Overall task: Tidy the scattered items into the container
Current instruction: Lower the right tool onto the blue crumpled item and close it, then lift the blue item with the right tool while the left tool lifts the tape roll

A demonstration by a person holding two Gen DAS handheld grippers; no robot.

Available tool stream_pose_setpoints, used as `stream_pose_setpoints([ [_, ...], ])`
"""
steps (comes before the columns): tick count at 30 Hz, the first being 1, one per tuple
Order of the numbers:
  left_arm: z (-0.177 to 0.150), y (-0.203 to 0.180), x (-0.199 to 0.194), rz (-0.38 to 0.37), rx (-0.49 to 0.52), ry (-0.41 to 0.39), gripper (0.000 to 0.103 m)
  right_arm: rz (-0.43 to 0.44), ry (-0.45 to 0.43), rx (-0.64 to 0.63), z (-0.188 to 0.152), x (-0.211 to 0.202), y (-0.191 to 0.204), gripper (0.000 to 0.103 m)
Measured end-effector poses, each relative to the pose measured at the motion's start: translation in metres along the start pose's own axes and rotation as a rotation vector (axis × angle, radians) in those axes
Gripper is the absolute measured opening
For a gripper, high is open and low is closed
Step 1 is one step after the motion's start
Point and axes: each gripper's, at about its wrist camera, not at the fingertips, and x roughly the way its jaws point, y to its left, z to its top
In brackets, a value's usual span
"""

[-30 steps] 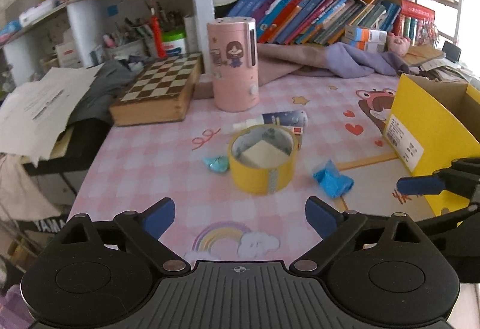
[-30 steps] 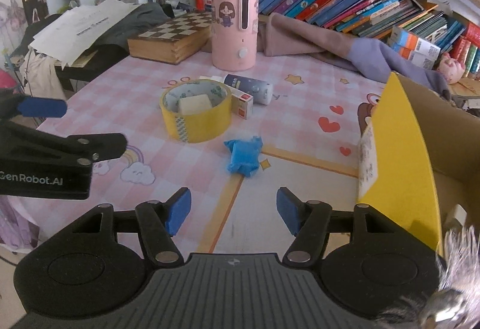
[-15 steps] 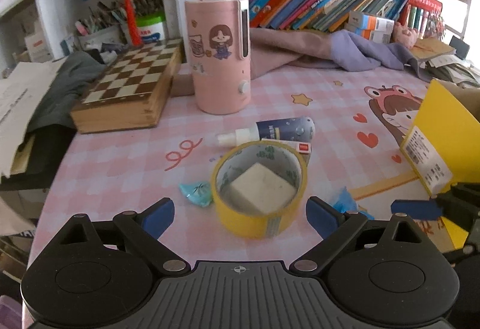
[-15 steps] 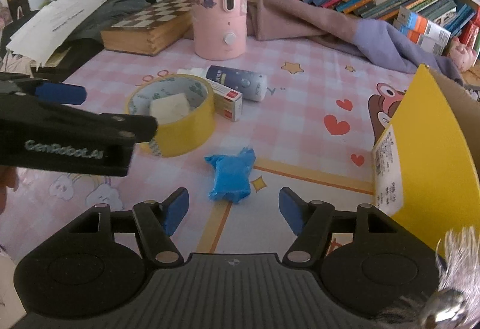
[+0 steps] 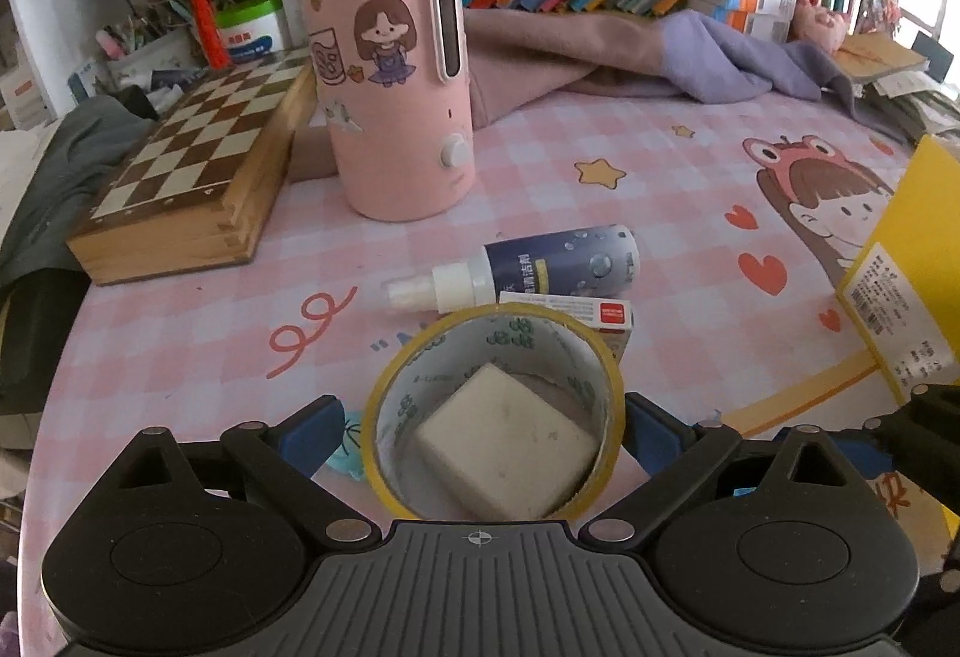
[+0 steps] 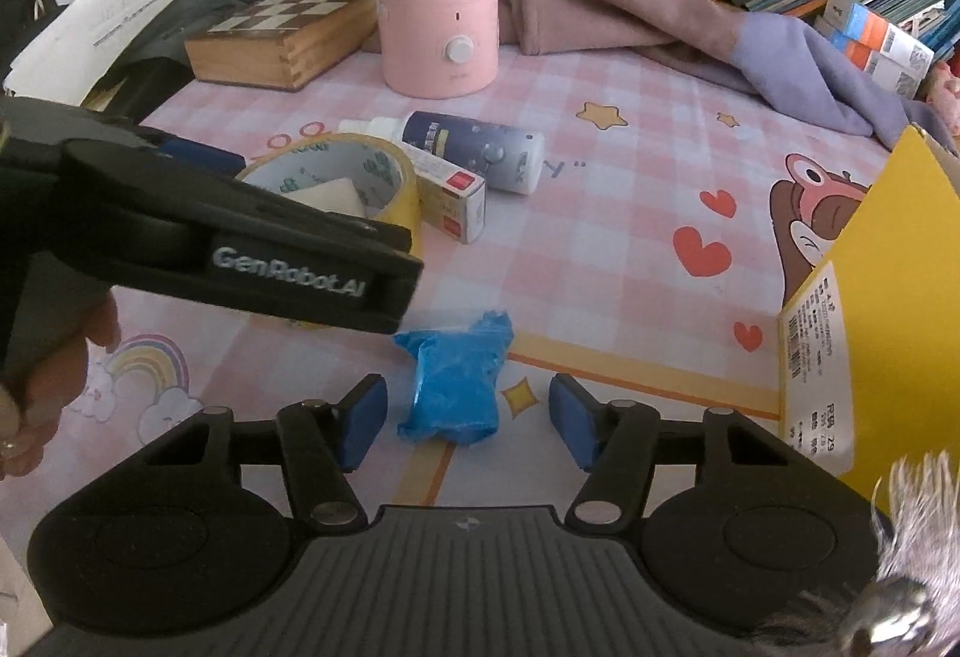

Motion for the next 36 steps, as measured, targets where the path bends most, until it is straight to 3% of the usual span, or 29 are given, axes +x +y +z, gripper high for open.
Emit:
stream_pose_setpoints([
  [5, -0.001, -0.004, 0.003, 0.008, 0.021, 0.001, 0.096, 0.000, -0.006, -0.019, 0.000, 0.002, 0.001, 0.055],
  [7, -0.001, -0.005, 0.003, -0.008, 0.025, 0.005, 0.088, 0.004, -0.010, -0.033, 0.000, 0.002, 0.002, 0.052],
  [12, -0.002, -0.005, -0.003, -0.025, 0.005, 0.015, 0.087, 0.028, -0.012, -0.062, 0.000, -0.002, 0.005, 0.027],
  [27, -0.006, 0.005, -0.077, -0.049, -0.087, -0.120, 0.087, 0.003, -0.102, -0.032, -0.004, -0.041, 0.000, 0.027],
  [36, -0.022, 0.000, -0.118, -0.015, -0.043, -0.170, 0.087, -0.002, -0.142, -0.007, -0.014, -0.074, 0.002, 0.027],
])
